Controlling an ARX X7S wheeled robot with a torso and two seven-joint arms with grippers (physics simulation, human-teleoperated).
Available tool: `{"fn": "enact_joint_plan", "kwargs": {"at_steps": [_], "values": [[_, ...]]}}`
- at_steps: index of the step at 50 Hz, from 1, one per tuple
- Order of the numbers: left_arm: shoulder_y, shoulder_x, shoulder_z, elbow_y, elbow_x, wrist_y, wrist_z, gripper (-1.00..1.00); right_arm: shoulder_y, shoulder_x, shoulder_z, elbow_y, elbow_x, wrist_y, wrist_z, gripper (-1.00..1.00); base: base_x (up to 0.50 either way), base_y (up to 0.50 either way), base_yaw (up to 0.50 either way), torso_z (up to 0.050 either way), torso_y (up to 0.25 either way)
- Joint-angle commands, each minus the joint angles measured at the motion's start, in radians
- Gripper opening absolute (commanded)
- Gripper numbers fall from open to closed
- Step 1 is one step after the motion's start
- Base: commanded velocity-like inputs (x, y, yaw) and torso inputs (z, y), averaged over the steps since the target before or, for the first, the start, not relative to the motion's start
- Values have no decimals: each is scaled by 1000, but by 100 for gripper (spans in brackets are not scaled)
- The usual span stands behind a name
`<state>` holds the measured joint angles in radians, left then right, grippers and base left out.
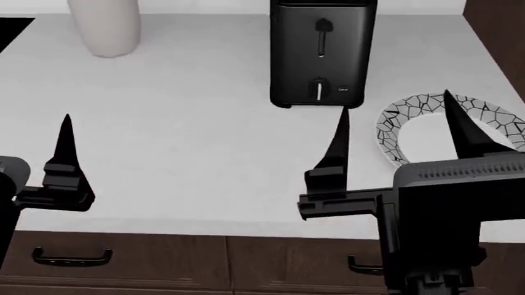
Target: Place the toasted item on a plate.
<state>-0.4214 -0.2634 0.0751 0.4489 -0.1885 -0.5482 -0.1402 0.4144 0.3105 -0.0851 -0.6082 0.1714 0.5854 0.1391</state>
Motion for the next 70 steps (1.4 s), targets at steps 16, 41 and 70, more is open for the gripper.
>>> {"fn": "enact_joint_plan", "kwargs": {"at_steps": [16,41,70], "values": [[-4,-22,2,36,-13,-26,-9,100,15,11,15,-55,30,46,11,100,130,0,0,0,0],[-76,-46,-18,124,-45,-140,-28,100,99,40,14,-123,67,152,5,100,161,0,0,0,0],[-188,-75,-31,171,-75,-255,-41,100,196,66,51,-176,117,249,3,100,167,0,0,0,0]]}}
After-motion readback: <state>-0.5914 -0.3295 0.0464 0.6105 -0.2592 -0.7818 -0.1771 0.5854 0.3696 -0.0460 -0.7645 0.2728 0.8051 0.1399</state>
